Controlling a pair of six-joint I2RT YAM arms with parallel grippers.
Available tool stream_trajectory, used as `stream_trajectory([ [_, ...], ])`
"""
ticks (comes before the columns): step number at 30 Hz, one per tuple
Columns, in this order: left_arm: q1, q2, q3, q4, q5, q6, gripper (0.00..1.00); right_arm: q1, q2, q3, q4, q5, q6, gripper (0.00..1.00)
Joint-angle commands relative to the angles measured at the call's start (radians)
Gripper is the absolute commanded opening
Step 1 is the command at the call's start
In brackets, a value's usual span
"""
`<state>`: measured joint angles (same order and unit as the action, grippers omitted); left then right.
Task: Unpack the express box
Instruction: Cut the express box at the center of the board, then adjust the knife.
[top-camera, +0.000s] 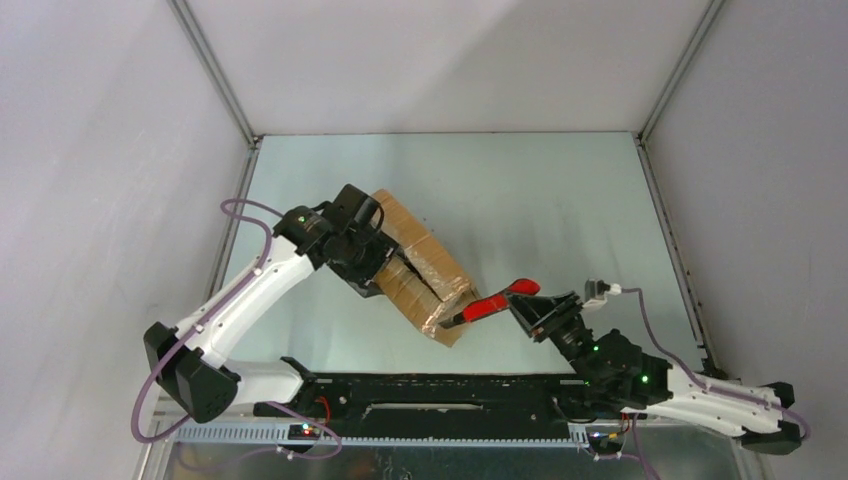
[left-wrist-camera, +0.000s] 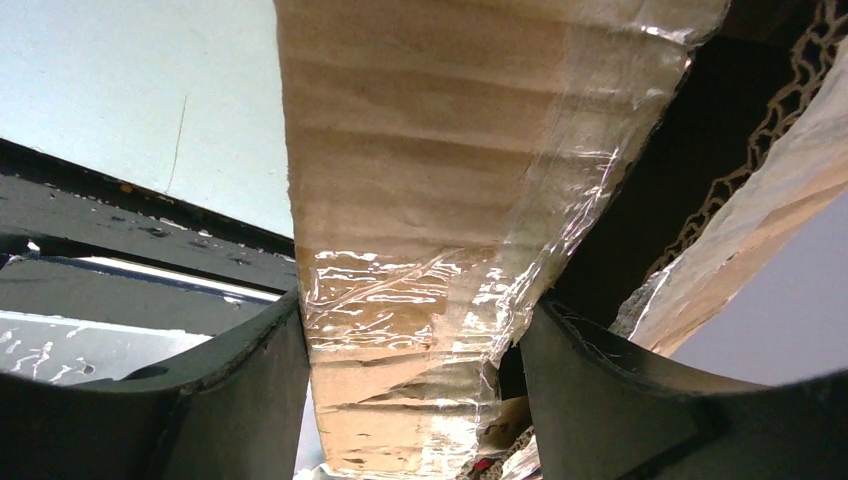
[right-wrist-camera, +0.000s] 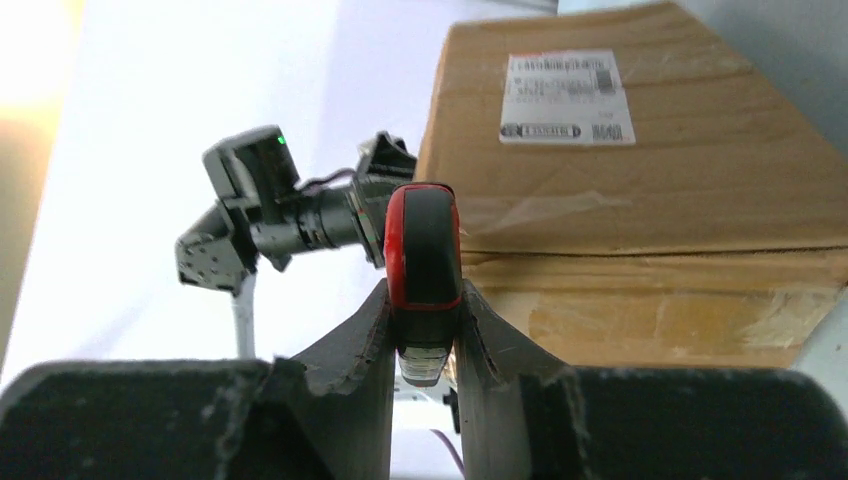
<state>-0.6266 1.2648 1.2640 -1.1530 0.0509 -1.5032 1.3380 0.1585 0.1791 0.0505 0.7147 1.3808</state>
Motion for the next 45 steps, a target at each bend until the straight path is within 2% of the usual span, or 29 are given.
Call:
stream_trajectory([
  [1,0.020,-0.023,-0.001,0.003,0.009,-0.010,0.00,-0.054,-0.131,0.044,-0.218,0.058,0.016,0.00],
  [7,0.022,-0.001,0.047,0.003,0.010,0.091,0.02,-0.156,-0.136,0.095,-0.263,-0.040,-0.035,0.00],
  [9,0.019,0.005,0.095,-0.014,-0.007,0.141,0.15,-0.199,-0.108,0.125,-0.255,-0.095,-0.066,0.00],
  [16,0.010,-0.013,0.238,-0.026,-0.019,0.317,0.75,-0.329,0.005,0.265,-0.264,-0.262,-0.122,0.00],
  [18,0.008,-0.032,0.252,-0.016,-0.006,0.346,0.96,-0.367,0.057,0.293,-0.235,-0.334,-0.122,0.00],
  [19,0.008,-0.041,0.254,-0.013,-0.003,0.356,0.99,-0.385,0.083,0.304,-0.219,-0.368,-0.111,0.00],
  [26,0.010,-0.073,0.246,-0.028,-0.016,0.407,1.00,-0.465,0.200,0.341,-0.176,-0.487,-0.084,0.00],
  [30,0.010,-0.105,0.293,-0.021,-0.048,0.522,1.00,-0.487,0.228,0.367,-0.157,-0.546,-0.075,0.00],
  [34,-0.026,-0.176,0.290,0.184,0.112,0.752,1.00,-0.513,0.313,0.425,-0.076,-0.632,-0.099,0.00],
  [38,-0.097,-0.202,0.264,0.302,0.199,0.880,1.00,-0.518,0.435,0.496,0.028,-0.696,-0.106,0.00],
  [45,-0.135,-0.235,0.046,0.541,0.365,0.857,1.00,-0.521,0.547,0.554,0.159,-0.704,-0.120,0.00],
])
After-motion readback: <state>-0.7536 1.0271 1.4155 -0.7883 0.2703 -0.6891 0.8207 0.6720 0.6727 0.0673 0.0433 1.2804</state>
